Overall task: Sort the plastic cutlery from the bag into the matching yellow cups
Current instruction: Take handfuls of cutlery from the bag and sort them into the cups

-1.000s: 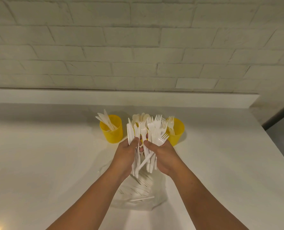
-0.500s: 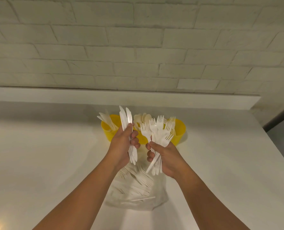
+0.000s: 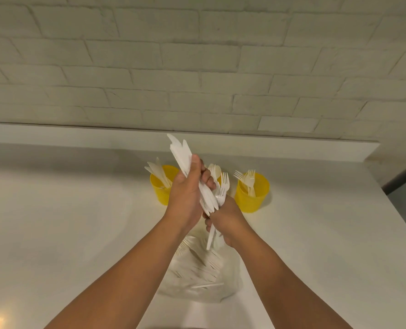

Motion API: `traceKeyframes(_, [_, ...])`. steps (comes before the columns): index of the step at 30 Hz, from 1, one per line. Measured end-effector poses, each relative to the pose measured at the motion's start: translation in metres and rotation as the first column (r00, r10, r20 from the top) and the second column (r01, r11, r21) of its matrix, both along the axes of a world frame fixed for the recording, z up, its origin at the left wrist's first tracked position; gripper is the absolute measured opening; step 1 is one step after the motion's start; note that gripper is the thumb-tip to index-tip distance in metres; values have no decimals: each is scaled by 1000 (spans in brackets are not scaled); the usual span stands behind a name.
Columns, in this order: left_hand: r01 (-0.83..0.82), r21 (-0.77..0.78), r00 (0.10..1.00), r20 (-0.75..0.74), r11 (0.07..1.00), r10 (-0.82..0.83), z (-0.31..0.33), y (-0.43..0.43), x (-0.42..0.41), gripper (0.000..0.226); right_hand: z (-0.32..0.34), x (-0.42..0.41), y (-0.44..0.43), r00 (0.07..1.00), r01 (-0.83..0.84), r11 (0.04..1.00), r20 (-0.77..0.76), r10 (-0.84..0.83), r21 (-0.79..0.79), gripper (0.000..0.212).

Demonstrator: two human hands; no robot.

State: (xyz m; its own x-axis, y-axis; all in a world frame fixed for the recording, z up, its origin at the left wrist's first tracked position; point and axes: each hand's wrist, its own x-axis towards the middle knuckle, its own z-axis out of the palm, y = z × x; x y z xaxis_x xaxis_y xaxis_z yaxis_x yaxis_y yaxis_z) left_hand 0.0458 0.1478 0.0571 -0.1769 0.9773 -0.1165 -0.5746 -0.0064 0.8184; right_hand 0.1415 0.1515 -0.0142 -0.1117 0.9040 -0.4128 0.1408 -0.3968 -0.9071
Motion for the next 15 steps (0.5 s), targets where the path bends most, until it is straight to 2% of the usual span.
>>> traceKeyframes(3, [3, 28, 987, -162, 1000, 2, -6, -2, 3, 47, 11, -4, 4, 1000, 14, 999, 2, -14, 45, 9])
traceKeyframes(6, [2, 62, 969, -246, 998, 13, -4, -4, -6, 48, 13, -1, 5, 999, 17, 997, 36, -20, 75, 7])
traceKeyframes(8, [-45, 43, 928, -368, 998, 57, 1, -3, -18, 48, 14, 5, 3, 998, 49, 995, 23, -51, 87, 5])
traceKeyframes(11, [-148, -28, 802, -588, 989, 104, 5, 6, -48, 40, 15, 17, 1, 998, 60, 992, -33, -56, 114, 13])
traceKeyframes(15, [-107, -88, 580, -815, 990, -10, -2, 26, -94, 40, 13, 29, 2, 996, 82, 990, -50, -77, 112, 9])
